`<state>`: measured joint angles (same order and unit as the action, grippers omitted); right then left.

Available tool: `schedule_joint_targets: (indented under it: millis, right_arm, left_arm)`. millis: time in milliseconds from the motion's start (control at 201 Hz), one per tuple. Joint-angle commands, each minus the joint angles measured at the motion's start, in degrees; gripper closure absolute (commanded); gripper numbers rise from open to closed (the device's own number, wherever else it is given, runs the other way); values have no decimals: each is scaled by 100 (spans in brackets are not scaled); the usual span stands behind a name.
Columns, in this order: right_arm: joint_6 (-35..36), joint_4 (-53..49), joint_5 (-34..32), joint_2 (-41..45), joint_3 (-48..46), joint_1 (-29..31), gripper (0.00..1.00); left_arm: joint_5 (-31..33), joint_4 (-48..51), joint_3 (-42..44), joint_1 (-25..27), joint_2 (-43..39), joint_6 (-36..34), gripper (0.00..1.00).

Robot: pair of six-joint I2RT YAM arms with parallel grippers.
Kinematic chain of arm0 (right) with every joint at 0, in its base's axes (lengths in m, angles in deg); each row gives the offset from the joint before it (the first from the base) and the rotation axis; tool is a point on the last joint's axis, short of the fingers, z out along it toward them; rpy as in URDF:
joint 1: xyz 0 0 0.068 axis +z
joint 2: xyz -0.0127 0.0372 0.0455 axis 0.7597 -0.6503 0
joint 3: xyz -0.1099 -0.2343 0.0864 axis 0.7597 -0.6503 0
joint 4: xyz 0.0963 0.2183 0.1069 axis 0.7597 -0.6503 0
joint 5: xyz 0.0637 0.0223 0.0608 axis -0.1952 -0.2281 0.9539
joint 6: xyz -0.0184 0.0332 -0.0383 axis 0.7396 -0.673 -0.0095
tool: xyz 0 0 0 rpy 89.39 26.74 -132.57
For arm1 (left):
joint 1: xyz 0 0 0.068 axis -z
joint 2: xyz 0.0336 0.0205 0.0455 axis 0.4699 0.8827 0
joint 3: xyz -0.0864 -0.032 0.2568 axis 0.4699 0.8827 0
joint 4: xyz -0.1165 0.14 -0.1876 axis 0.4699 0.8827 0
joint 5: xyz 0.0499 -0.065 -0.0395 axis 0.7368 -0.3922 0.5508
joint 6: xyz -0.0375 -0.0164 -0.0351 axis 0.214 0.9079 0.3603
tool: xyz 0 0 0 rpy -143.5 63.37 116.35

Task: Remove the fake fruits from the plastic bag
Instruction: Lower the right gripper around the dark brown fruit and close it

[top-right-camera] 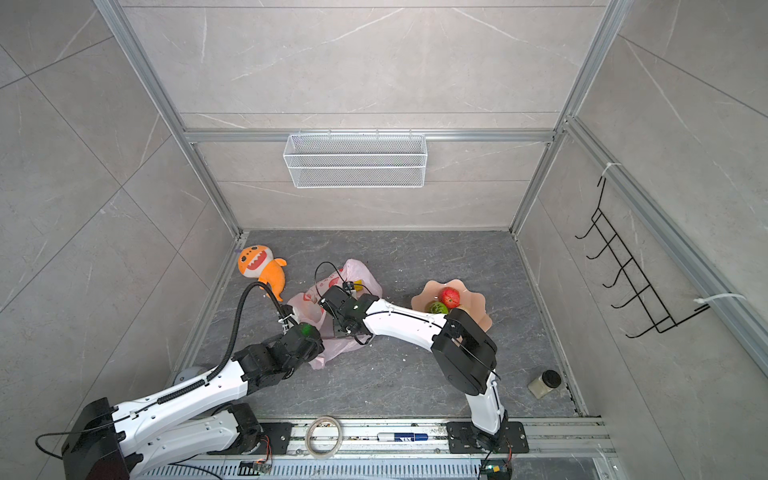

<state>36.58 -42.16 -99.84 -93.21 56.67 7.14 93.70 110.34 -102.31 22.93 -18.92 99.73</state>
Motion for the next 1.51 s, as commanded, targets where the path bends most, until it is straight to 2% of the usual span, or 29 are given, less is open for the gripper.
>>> schedule_joint_targets:
  millis: [0, 184, 473, 642, 732, 936, 1508]
  right_arm:
    - [-577, -435, -206, -139, 231, 23, 40]
    - [-1074, -574, -312, -381, 483, 25, 36]
    - [-1558, -686, -530, -742, 748, 15, 36]
    - [-1574, -448, -557, -865, 758, 2, 36]
    - [-1600, -513, -565, -964, 875, -3, 35]
    - [-1618, -538, -635, -1138, 1067, -46, 31]
    - [-1557, -729, -794, -1628, 1311, -205, 34]
  left_arm:
    - [-126, -466, 128, -16, -80, -238, 100]
    - [-199, -646, 354, -16, -19, -199, 100]
    - [-198, -745, 524, -16, -259, -134, 100]
    - [-194, -982, 537, -16, -93, -178, 100]
    - [-425, -1090, 491, -16, 45, -205, 100]
    - [-511, -1239, 442, -16, 166, -244, 100]
    - [-555, -1197, 448, -16, 89, -223, 100]
